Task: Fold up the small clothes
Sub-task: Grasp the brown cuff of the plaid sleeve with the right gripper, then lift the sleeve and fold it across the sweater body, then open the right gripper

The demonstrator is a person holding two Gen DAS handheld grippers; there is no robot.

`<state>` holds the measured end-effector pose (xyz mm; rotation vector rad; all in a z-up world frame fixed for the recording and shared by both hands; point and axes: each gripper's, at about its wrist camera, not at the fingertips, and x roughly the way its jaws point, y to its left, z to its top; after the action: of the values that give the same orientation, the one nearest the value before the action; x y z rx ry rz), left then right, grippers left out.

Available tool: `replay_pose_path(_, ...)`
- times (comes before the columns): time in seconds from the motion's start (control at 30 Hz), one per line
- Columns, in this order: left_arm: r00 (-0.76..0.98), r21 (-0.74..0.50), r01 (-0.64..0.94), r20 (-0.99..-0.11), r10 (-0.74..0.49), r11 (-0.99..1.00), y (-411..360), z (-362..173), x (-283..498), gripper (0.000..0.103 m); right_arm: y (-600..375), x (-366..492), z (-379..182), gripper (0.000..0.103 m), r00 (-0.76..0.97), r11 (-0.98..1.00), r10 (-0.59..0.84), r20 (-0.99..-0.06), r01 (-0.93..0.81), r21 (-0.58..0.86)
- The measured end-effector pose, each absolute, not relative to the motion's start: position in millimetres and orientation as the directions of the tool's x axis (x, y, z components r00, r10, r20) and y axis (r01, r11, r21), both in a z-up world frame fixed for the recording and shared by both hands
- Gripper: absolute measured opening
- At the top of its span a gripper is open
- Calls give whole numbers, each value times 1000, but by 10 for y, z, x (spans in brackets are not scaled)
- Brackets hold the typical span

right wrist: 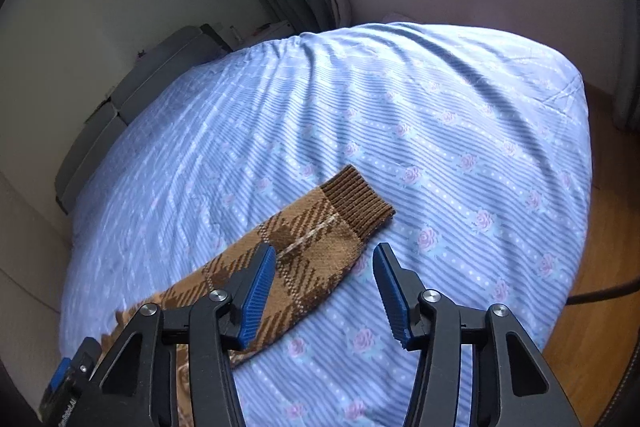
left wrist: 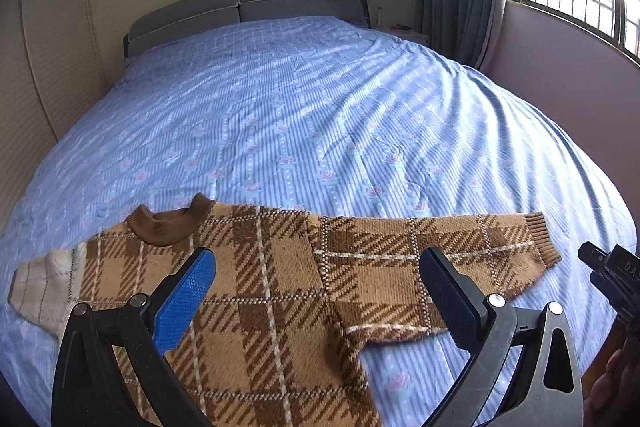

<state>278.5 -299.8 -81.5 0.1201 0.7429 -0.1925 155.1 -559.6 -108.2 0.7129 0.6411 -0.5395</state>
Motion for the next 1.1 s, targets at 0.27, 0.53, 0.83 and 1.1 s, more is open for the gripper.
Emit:
replay_pose_path(0.27,694,40,191,-712,-106,981,-3213,-1185,3081,103,-5863,1796,-1581,42,662,573,-230,-713,684,451)
replay_pose_path(0.53,679,41,185,-728,-97,982,-3302,-1340,3102,103,-6078,1868,-1847,39,664,511,-217,-716,702,496)
replay_pose_path(0.83,687,28,149,-722,-83,988,-3092,-1160,3091,103,-6217,2012,-1915,12,694,473,-180,-697,682,557)
replay_pose_path(1.1,714,7,55,-700,-34,998,-2321,-820,3006,103,-5553,2068,-1059,11,755,656,-277,-594,601,457)
